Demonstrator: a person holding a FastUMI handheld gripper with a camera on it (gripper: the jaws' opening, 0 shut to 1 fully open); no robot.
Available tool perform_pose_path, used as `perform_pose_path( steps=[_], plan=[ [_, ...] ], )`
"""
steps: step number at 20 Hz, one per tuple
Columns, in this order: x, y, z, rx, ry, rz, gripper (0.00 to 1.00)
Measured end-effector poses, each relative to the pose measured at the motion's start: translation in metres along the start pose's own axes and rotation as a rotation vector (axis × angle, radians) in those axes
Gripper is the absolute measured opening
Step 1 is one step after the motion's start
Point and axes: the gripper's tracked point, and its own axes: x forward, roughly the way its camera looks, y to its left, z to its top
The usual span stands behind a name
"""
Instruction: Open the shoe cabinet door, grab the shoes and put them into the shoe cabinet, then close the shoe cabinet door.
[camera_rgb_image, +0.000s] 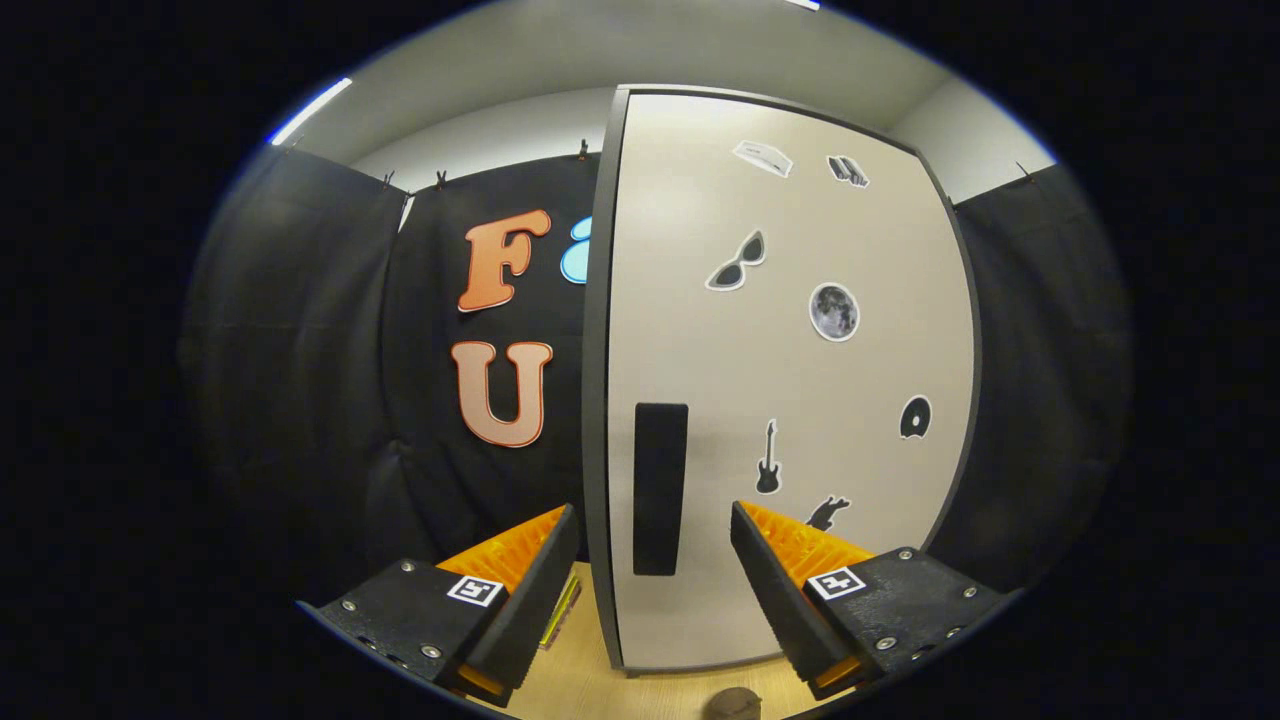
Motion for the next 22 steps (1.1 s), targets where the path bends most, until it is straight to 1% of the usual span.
perform_pose_path(
  steps=[4, 6, 8, 10, 11, 12, 13, 15, 19, 22],
  plan=[
    [0.029, -0.001, -0.010, -0.001, 0.018, -0.013, 0.95],
    [0.037, -0.003, -0.013, 0.004, 0.023, -0.020, 0.93],
    [0.044, -0.005, -0.016, 0.006, 0.030, -0.030, 0.88],
    [0.046, -0.005, -0.015, -0.006, 0.022, -0.037, 0.80],
    [0.048, -0.006, -0.014, -0.010, 0.019, -0.043, 0.69],
    [0.049, -0.006, -0.014, -0.007, 0.019, -0.043, 0.62],
    [0.049, -0.002, -0.016, 0.003, 0.030, -0.033, 0.47],
    [0.049, -0.002, -0.016, 0.003, 0.033, -0.031, 0.37],
    [0.043, -0.003, -0.017, 0.017, 0.046, -0.006, 0.32],
    [0.022, -0.005, -0.016, 0.040, 0.033, 0.001, 0.28]
  ],
)
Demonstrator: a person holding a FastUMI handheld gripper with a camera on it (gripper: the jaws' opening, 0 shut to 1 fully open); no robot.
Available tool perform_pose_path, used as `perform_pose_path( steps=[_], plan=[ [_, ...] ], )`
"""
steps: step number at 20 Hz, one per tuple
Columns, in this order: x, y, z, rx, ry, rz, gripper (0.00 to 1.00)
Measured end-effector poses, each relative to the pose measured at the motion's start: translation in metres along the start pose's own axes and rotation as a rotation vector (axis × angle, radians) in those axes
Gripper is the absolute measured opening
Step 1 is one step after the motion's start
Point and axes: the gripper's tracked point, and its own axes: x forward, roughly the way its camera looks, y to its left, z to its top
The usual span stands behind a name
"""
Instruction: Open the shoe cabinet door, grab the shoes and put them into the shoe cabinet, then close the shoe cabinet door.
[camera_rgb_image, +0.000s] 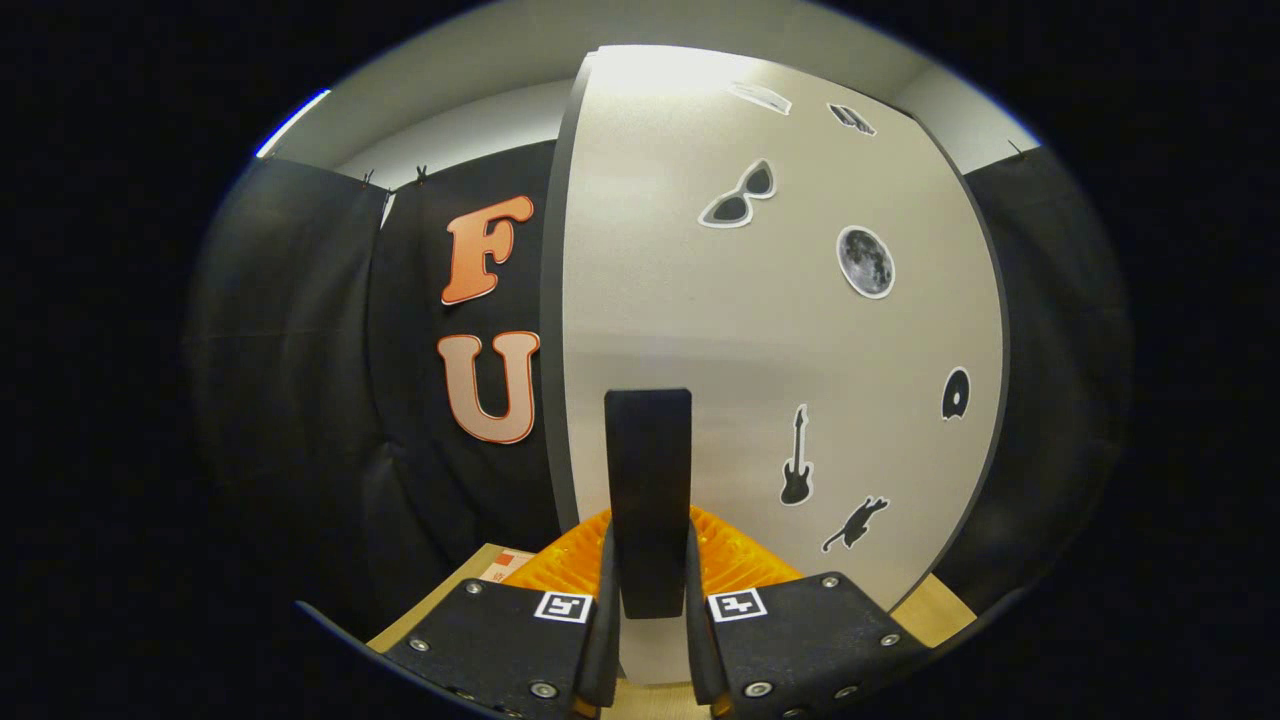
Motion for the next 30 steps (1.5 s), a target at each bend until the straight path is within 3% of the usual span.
perform_pose_path(
  steps=[12, 19, 30],
  plan=[
    [-0.079, -0.032, -0.004, 0.042, 0.020, -0.063, 0.23],
    [-0.145, -0.084, -0.017, 0.052, 0.030, -0.089, 0.23],
    [-0.197, -0.144, -0.020, 0.047, 0.046, -0.165, 0.18]
  ],
)
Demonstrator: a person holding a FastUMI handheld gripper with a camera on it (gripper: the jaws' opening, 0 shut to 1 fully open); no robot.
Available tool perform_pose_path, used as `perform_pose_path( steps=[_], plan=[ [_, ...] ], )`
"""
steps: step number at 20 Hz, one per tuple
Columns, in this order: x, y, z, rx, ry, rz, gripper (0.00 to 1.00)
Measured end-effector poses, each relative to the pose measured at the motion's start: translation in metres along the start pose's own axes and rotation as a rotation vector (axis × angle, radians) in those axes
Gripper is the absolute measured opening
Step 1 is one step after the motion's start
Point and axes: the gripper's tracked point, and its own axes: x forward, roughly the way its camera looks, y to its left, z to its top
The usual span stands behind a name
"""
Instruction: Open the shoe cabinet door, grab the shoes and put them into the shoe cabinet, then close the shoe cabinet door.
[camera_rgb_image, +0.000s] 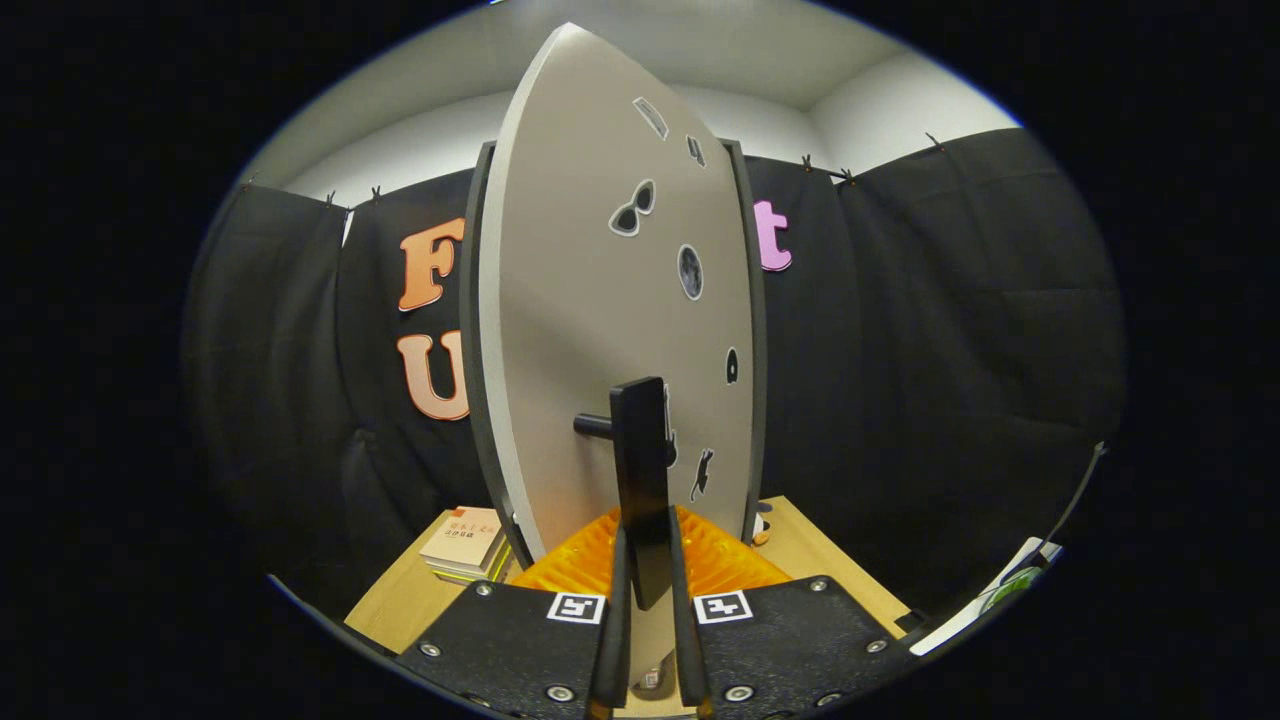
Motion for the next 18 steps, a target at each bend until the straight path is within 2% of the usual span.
perform_pose_path(
  steps=[4, 15, 18],
  plan=[
    [-0.011, -0.023, -0.003, 0.006, 0.006, -0.018, 0.18],
    [-0.032, -0.087, -0.004, 0.003, 0.001, -0.137, 0.18],
    [-0.040, -0.096, 0.000, 0.024, -0.008, -0.137, 0.18]
  ],
)
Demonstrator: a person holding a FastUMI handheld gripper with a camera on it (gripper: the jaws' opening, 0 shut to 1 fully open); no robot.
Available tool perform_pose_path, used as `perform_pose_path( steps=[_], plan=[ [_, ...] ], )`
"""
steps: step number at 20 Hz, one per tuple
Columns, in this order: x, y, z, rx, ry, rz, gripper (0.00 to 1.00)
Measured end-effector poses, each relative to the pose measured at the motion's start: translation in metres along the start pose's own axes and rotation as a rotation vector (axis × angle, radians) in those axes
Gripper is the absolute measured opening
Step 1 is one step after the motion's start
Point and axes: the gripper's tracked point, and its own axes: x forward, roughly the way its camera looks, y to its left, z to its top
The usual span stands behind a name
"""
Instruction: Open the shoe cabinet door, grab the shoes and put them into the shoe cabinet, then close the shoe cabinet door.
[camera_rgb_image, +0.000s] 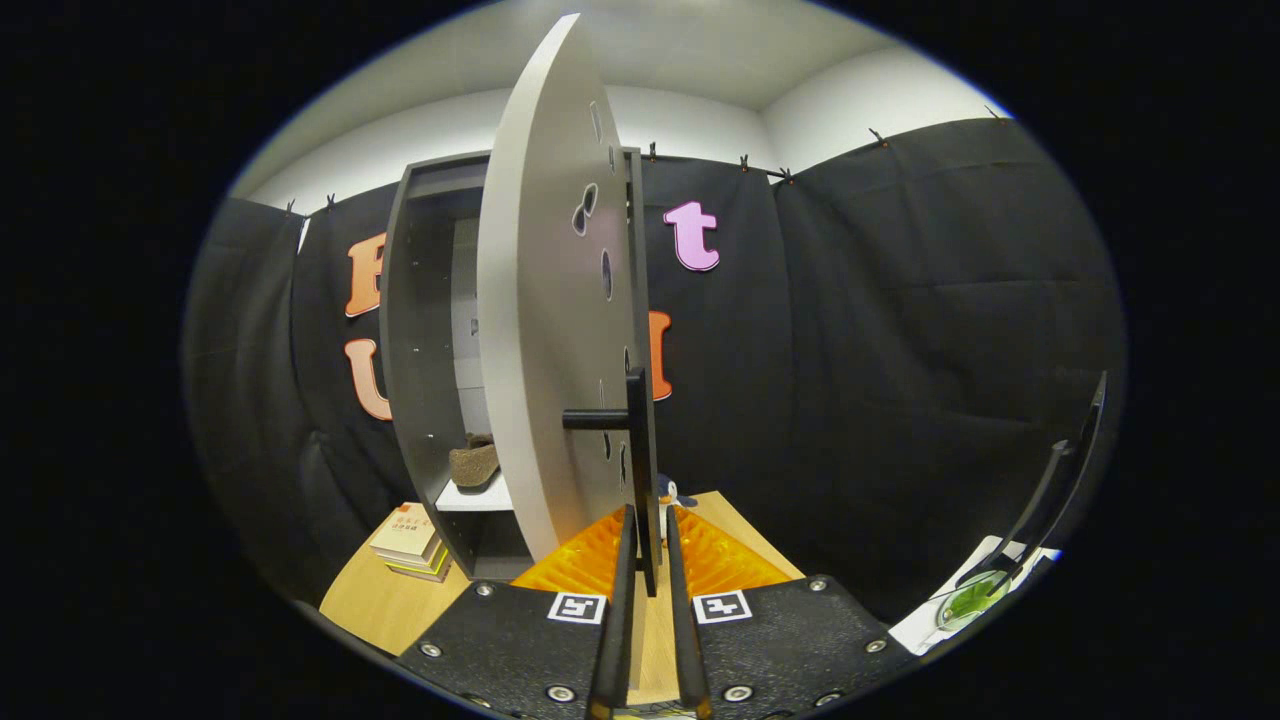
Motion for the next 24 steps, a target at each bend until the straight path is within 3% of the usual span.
perform_pose_path(
  steps=[17, 24],
  plan=[
    [-0.012, -0.032, 0.002, 0.024, -0.019, -0.152, 0.12],
    [-0.011, -0.030, -0.003, 0.036, 0.002, -0.108, 0.12]
  ],
)
